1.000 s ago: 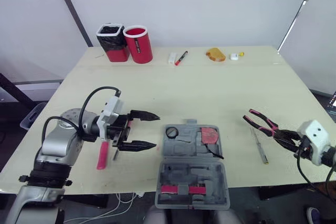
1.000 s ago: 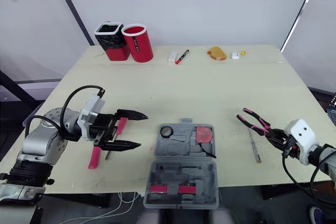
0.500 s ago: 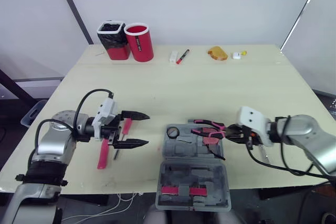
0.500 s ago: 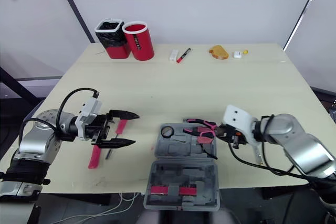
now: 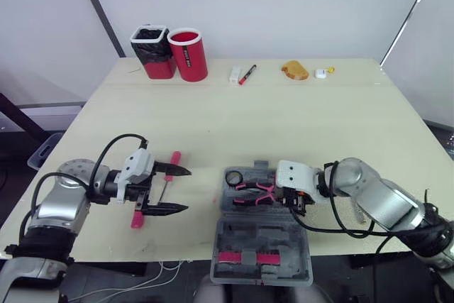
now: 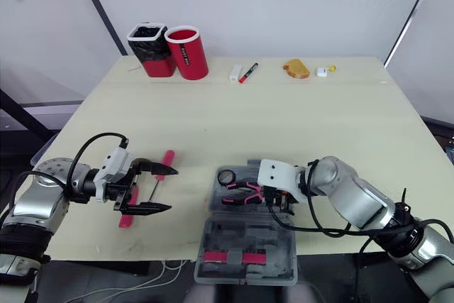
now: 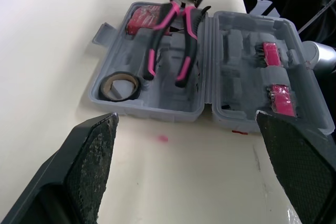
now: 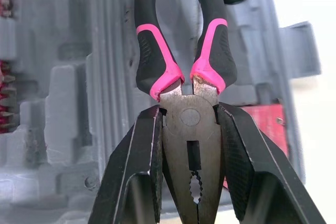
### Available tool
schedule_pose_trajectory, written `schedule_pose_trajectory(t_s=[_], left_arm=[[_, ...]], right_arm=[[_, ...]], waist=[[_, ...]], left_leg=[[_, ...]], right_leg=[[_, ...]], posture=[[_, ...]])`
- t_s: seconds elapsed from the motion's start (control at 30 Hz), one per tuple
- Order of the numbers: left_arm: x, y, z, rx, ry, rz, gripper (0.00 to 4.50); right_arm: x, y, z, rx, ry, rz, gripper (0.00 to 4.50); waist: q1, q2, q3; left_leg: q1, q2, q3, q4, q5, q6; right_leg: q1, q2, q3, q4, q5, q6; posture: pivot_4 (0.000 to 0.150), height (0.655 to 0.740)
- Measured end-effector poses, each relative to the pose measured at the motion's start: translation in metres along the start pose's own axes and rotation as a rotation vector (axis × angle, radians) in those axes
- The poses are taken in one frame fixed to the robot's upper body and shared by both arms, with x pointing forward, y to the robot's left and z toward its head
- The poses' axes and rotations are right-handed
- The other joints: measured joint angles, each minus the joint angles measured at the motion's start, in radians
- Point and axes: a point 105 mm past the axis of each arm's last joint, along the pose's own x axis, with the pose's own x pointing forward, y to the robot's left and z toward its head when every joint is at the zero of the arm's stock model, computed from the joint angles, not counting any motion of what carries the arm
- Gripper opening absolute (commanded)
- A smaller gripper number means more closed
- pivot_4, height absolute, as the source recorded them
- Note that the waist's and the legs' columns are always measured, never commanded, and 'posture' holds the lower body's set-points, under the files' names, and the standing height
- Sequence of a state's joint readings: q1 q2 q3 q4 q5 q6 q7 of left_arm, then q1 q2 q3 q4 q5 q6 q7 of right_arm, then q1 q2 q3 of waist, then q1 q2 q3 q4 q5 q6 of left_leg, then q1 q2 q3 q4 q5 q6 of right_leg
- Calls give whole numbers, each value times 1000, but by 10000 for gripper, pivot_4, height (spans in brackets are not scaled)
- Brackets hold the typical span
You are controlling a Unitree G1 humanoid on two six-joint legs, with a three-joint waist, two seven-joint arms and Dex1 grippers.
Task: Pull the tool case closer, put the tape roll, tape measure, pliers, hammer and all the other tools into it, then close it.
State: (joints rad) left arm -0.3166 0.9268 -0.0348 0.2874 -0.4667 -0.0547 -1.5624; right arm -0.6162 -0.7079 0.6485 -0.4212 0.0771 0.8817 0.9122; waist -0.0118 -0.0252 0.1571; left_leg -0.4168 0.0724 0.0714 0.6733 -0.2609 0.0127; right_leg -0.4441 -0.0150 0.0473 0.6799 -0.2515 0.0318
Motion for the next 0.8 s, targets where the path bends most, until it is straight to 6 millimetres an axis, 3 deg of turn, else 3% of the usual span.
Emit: schedule_pose_trajectory(t_s=[0.53,0.57,0.63,0.7,0.77,0.8], left_arm=[[2,-1,-1,12,2,-13,45000],[2,-1,-1,12,2,-13,45000],[2,-1,-1,12,2,-13,45000],[2,-2,-1,12,2,-13,45000],[2,-2,-2,10,2,-13,45000],[2,-2,-2,7,3,-14,45000]], right_arm=[[27,-3,8,11,-3,-1,9738],[27,-4,8,1,-8,-1,20049],[28,-3,9,-10,-17,5,27042],[28,0,8,-9,-24,28,38501],[28,0,7,-3,-26,25,44810],[26,-1,7,2,-30,16,44810]], waist=[[-5,-1,-1],[-5,-1,-1],[-5,-1,-1],[-3,-1,-1],[-2,-1,-1],[-2,-1,-1]], left_leg=[[1,1,0,1,0,0],[1,1,0,1,0,0],[1,1,0,1,0,0],[1,1,0,1,0,0],[1,1,0,1,0,0],[1,1,0,1,0,0]], right_leg=[[0,1,0,2,1,-1],[0,1,0,2,1,-1],[0,1,0,2,1,-1],[0,1,0,2,1,-1],[0,1,0,2,1,-1],[0,1,0,2,1,-1]], posture=[[1500,7400],[1500,7400],[1500,7400],[1500,7400],[1500,7400],[1500,7400]])
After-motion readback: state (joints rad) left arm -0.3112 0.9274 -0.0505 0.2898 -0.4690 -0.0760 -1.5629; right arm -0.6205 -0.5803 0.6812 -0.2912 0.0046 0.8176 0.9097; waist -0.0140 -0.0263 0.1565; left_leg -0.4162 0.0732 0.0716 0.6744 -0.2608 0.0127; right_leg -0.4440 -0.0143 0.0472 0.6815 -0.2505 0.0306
